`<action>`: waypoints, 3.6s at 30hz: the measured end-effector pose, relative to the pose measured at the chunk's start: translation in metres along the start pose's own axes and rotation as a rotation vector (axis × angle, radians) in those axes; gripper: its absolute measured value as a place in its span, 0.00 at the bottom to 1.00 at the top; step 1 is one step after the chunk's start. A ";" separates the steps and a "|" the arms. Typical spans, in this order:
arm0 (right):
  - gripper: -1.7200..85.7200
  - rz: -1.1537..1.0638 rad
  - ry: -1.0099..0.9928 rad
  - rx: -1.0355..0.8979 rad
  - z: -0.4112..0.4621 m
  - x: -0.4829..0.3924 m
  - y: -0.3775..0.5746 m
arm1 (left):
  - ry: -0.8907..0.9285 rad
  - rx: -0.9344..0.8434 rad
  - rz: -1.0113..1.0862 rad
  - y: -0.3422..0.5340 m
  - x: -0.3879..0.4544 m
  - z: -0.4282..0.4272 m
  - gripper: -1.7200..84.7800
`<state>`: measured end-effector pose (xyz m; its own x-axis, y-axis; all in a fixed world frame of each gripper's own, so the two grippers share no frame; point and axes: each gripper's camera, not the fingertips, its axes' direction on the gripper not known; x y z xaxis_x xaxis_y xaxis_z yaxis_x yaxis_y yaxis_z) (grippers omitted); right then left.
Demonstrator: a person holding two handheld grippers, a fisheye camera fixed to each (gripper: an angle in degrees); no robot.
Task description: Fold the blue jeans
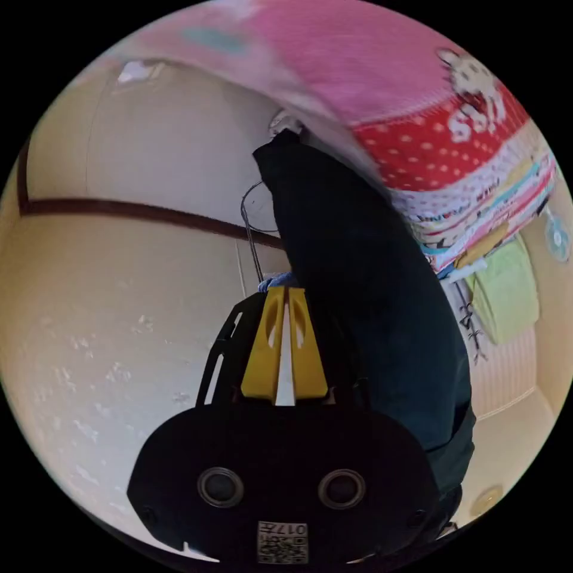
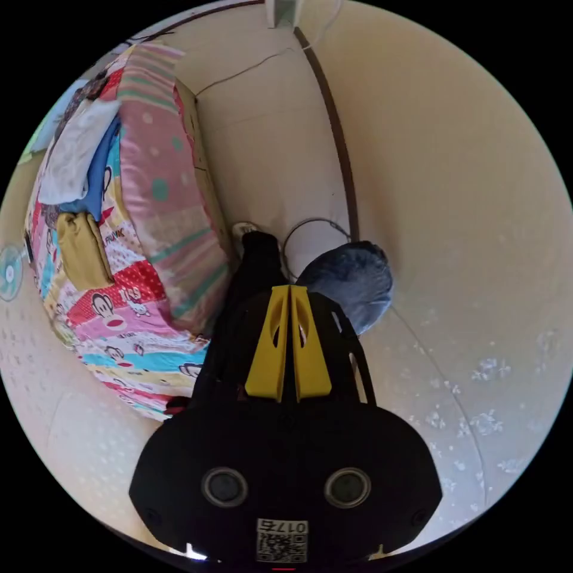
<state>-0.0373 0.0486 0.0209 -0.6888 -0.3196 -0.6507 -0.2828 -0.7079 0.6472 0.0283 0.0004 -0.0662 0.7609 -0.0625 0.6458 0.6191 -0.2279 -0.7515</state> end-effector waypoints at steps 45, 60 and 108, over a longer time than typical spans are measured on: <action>0.06 -1.014 -0.096 0.050 -0.317 -0.376 0.072 | -0.168 0.339 0.049 -0.119 0.174 0.231 0.01; 0.14 -1.221 -0.022 0.234 -0.385 -0.414 0.099 | -0.305 0.294 0.188 -0.192 0.185 0.237 0.01; 0.04 -1.919 0.869 -0.718 0.095 -0.238 0.291 | 0.410 0.662 0.148 -0.247 0.073 0.189 0.06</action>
<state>-0.0187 -0.0219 0.4022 0.4626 0.8557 -0.2318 0.3038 -0.3987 -0.8653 -0.0331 0.2356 0.1411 0.7919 -0.4294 0.4342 0.6018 0.4284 -0.6740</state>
